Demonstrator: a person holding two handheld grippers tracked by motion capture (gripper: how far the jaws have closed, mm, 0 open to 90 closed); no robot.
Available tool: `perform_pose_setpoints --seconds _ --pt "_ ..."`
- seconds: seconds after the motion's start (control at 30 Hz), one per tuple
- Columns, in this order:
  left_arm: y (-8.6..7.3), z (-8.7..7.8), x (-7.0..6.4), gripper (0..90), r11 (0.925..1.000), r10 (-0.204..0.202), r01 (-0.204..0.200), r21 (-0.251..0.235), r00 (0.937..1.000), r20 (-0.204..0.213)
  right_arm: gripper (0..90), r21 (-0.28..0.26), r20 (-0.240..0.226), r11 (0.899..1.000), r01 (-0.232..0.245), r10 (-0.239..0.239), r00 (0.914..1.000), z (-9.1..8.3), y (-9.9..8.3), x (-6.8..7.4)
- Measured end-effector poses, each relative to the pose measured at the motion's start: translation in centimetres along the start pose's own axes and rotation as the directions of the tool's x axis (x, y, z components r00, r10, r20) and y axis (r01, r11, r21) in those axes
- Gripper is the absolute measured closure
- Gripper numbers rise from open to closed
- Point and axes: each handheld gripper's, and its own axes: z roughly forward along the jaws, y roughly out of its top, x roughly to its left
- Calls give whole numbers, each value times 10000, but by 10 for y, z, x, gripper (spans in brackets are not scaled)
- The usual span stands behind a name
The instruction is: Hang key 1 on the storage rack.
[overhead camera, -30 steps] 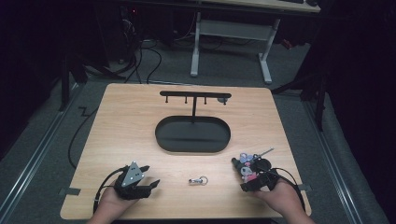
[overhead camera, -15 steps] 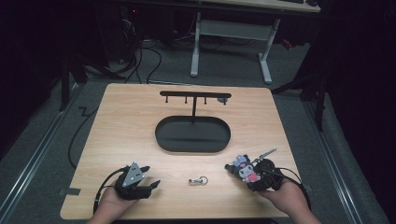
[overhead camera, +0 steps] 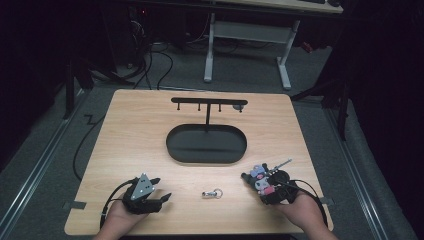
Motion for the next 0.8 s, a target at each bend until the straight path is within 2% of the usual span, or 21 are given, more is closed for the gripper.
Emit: perform_pose_setpoints --seconds 0.17,0.23,0.33,0.8 --pt "0 -1 0 350 10000 -7 7 5 10000 -1 481 -43 215 9998 191 -190 9996 -1 1 1" --pt "0 0 0 350 10000 -12 12 -7 10000 -15 488 -56 355 9995 297 -295 9989 -3 2 1" --pt "0 0 0 351 10000 -8 8 -2 10000 -28 489 -123 331 9994 316 -312 9990 -9 3 0" --pt "1 -1 1 350 10000 -93 92 -16 9998 -160 491 -514 -302 9986 148 -163 9994 -44 13 -10"
